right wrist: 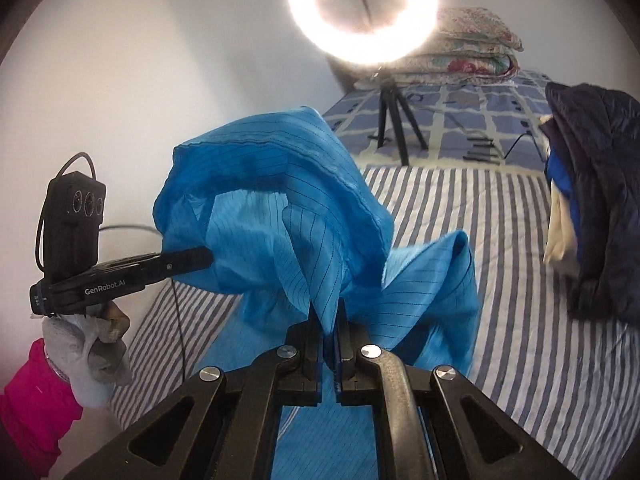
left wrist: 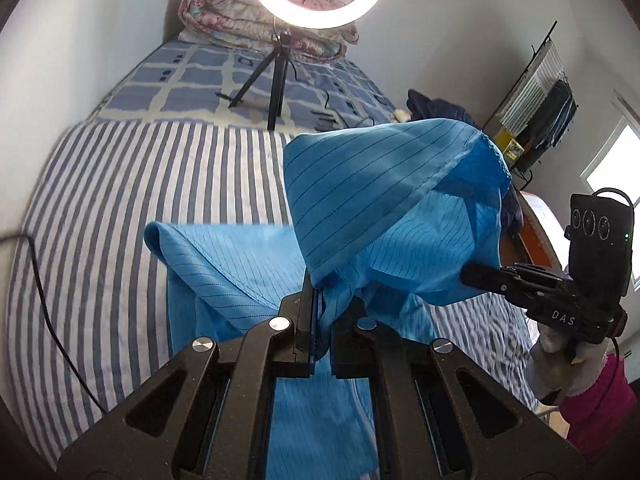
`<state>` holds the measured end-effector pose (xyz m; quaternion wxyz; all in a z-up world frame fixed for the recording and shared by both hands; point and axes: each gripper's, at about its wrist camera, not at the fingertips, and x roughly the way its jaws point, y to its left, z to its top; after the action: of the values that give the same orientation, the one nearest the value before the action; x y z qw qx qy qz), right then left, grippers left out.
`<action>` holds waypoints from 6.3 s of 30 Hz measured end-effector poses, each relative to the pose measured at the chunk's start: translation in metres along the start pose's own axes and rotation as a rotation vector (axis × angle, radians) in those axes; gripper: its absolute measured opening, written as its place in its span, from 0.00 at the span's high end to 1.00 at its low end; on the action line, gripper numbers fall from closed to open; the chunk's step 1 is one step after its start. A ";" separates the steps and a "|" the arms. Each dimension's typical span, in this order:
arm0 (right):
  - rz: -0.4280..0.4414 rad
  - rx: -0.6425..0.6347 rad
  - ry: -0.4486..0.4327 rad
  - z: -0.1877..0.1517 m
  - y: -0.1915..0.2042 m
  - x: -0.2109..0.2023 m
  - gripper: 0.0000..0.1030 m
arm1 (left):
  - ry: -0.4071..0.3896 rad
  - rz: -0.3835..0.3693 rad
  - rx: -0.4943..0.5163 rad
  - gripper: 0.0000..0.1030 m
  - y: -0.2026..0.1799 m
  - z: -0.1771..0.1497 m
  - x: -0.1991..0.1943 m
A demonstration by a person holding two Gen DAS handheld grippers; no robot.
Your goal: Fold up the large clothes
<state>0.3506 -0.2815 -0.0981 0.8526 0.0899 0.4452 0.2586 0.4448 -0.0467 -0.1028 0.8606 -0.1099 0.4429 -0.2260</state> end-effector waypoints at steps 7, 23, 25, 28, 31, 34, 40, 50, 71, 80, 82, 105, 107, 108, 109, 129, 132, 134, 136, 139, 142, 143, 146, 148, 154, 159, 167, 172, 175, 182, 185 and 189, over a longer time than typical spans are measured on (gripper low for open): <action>0.007 0.017 0.057 -0.077 0.014 0.000 0.99 | 0.044 -0.011 -0.028 0.98 0.001 -0.082 -0.004; -0.056 -0.002 0.156 -0.157 0.036 0.001 0.90 | 0.106 0.034 -0.058 0.89 0.015 -0.167 -0.012; -0.063 -0.027 0.146 -0.158 0.040 -0.012 0.80 | 0.095 0.043 -0.015 0.80 0.009 -0.173 -0.026; -0.065 -0.058 0.144 -0.163 0.044 -0.033 0.76 | 0.094 0.047 0.054 0.80 0.002 -0.182 -0.046; -0.066 -0.086 0.136 -0.168 0.047 -0.055 0.75 | 0.083 0.037 0.067 0.80 0.004 -0.192 -0.072; -0.064 -0.074 0.113 -0.170 0.046 -0.079 0.74 | 0.060 0.026 0.048 0.79 0.011 -0.194 -0.096; -0.086 -0.078 0.011 -0.160 0.050 -0.140 0.72 | -0.044 -0.003 -0.039 0.79 0.027 -0.176 -0.160; -0.185 -0.207 -0.241 -0.123 0.102 -0.283 0.56 | -0.355 0.007 0.046 0.63 -0.015 -0.123 -0.332; -0.326 -0.302 -0.431 -0.087 0.137 -0.399 0.22 | -0.423 0.052 0.043 0.33 -0.028 -0.106 -0.407; -0.225 -0.095 -0.255 -0.118 0.061 -0.275 0.22 | -0.208 0.003 -0.200 0.33 0.056 -0.105 -0.268; -0.188 -0.041 -0.209 -0.122 0.041 -0.242 0.22 | -0.156 0.003 -0.240 0.33 0.073 -0.106 -0.231; 0.089 0.325 0.078 -0.135 -0.071 -0.012 0.35 | 0.103 -0.110 -0.553 0.52 0.156 -0.110 0.006; 0.092 0.329 0.107 -0.134 -0.073 0.001 0.48 | 0.108 -0.133 -0.531 0.72 0.151 -0.110 0.013; 0.096 0.330 0.121 -0.134 -0.074 0.006 0.63 | 0.102 -0.134 -0.525 0.89 0.149 -0.111 0.016; 0.116 0.335 0.136 -0.135 -0.074 0.011 0.70 | 0.103 -0.132 -0.522 0.92 0.147 -0.110 0.017; -0.049 0.174 0.093 -0.150 -0.051 -0.048 0.71 | 0.039 0.061 -0.305 0.73 0.107 -0.117 -0.026; -0.111 0.086 0.013 -0.130 -0.033 -0.062 0.71 | -0.023 0.045 -0.238 0.73 0.089 -0.105 -0.041; -0.094 0.032 -0.022 -0.111 -0.019 -0.053 0.71 | -0.035 0.041 -0.195 0.73 0.076 -0.094 -0.036; -0.090 -0.022 -0.032 -0.091 -0.005 -0.030 0.71 | -0.026 0.018 -0.165 0.73 0.059 -0.079 -0.019; -0.087 -0.050 -0.016 -0.068 0.003 0.008 0.71 | -0.009 0.010 -0.128 0.73 0.043 -0.061 0.004; -0.093 -0.069 0.008 -0.051 0.004 0.039 0.72 | 0.026 0.001 -0.098 0.73 0.029 -0.043 0.034; -0.094 -0.074 0.017 -0.048 0.003 0.046 0.73 | 0.031 0.010 -0.084 0.73 0.025 -0.038 0.043; -0.072 -0.078 0.059 -0.039 0.004 0.070 0.74 | 0.059 0.017 -0.084 0.73 0.024 -0.030 0.071; -0.077 -0.098 0.106 -0.039 0.005 0.089 0.75 | 0.094 0.043 -0.070 0.73 0.028 -0.032 0.090; -0.122 -0.119 0.221 -0.054 -0.004 0.120 0.79 | 0.155 0.067 -0.075 0.74 0.047 -0.048 0.118; -0.097 -0.049 0.162 -0.060 -0.019 0.072 0.75 | 0.111 0.079 -0.049 0.74 0.042 -0.047 0.075; -0.160 0.019 0.170 -0.118 -0.061 0.022 0.75 | 0.052 0.038 -0.066 0.74 0.046 -0.088 0.000; -0.195 -0.007 0.104 -0.132 -0.049 -0.014 0.73 | 0.086 0.081 -0.090 0.74 0.057 -0.114 -0.001; -0.128 -0.021 0.056 -0.135 -0.034 -0.029 0.73 | 0.100 0.075 -0.136 0.74 0.067 -0.127 0.002; -0.198 -0.041 0.162 -0.165 -0.030 -0.010 0.79 | 0.128 0.104 -0.120 0.74 0.072 -0.146 0.015; -0.110 0.117 0.088 -0.169 -0.040 -0.037 0.66 | 0.116 0.094 -0.129 0.74 0.072 -0.146 0.007; 0.079 0.258 0.085 -0.180 -0.029 -0.049 0.54 | 0.102 0.082 -0.128 0.74 0.072 -0.146 -0.005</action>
<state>0.1929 -0.3453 -0.1796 0.8035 0.2050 0.5065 0.2361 0.3448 0.0202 -0.2118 0.8366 -0.1349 0.5038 -0.1674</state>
